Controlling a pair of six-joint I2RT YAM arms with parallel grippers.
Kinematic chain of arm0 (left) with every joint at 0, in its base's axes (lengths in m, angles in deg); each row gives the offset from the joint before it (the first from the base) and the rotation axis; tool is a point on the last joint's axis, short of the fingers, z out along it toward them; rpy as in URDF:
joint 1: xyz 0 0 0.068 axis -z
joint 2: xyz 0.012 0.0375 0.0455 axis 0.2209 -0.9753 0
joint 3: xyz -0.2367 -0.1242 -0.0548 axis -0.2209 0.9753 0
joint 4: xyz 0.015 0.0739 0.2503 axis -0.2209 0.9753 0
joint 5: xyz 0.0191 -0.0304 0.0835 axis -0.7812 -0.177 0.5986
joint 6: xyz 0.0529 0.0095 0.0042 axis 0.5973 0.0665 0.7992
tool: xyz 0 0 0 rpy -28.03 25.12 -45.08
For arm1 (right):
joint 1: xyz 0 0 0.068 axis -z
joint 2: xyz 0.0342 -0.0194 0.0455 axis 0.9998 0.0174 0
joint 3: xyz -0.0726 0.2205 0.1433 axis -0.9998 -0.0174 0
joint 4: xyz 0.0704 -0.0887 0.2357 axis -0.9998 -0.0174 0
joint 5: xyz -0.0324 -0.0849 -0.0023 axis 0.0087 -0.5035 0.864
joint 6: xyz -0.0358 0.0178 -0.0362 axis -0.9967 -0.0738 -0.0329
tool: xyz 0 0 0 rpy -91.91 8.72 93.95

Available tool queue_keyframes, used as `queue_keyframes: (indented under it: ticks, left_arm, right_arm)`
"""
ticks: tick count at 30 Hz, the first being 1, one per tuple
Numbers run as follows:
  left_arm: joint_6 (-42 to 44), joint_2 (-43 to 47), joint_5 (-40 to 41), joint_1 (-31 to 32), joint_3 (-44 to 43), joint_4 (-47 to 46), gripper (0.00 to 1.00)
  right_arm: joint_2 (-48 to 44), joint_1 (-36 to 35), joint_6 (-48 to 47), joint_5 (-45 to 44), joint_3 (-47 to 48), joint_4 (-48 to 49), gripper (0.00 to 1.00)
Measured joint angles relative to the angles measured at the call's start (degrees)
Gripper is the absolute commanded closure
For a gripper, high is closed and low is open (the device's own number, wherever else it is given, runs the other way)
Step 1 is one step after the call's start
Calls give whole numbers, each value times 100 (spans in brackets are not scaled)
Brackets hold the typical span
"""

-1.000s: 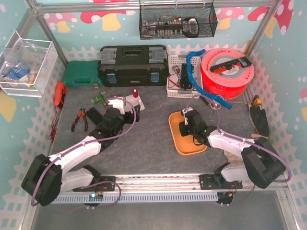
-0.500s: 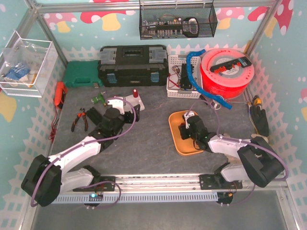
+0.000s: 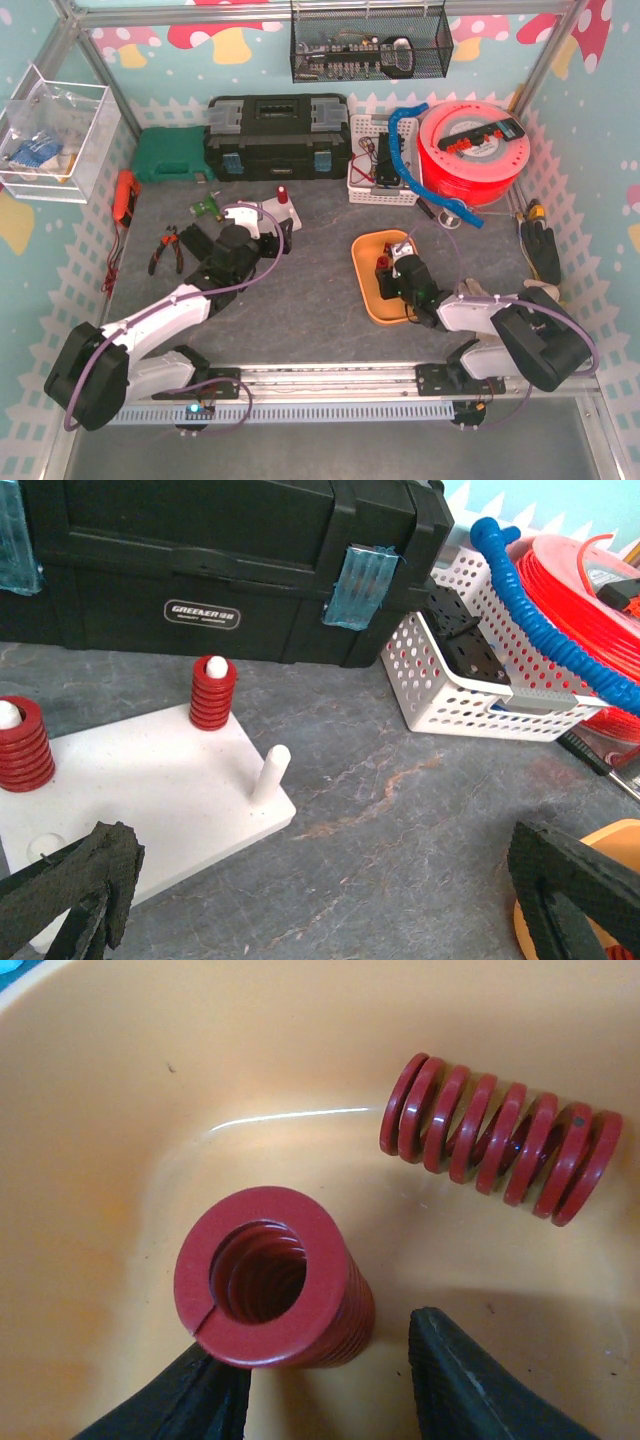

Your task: Install the large spring

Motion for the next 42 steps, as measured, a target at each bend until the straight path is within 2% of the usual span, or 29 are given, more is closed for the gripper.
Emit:
queue_keyframes:
  ticks: [9,11,15,21,26,31,42]
  left_arm:
    - [0,-46,2,0,0,-35,1]
    - [0,-46,4,0,0,-35,1]
    - [0,-46,4,0,0,-35,1]
    - [0,-46,4,0,2,-35,1]
    - [0,-42,4,0,11,-37,1]
    - [2,-35,4,0,35,-35,1]
    - [2,81,-4,0,155,-122,1]
  right_arm:
    - [-15,-33,-249,-24,-199,533,69]
    - [-20,-39,-339,-39,-219,636,68]
    - [-20,-44,-487,-44,-278,839,59]
    - [221,-42,-551,-55,-269,1163,58]
    - [459,-42,-577,-70,-240,1241,69]
    - [472,-44,-643,-87,-243,1307,84]
    - [-249,-44,-966,33,-258,1228,92]
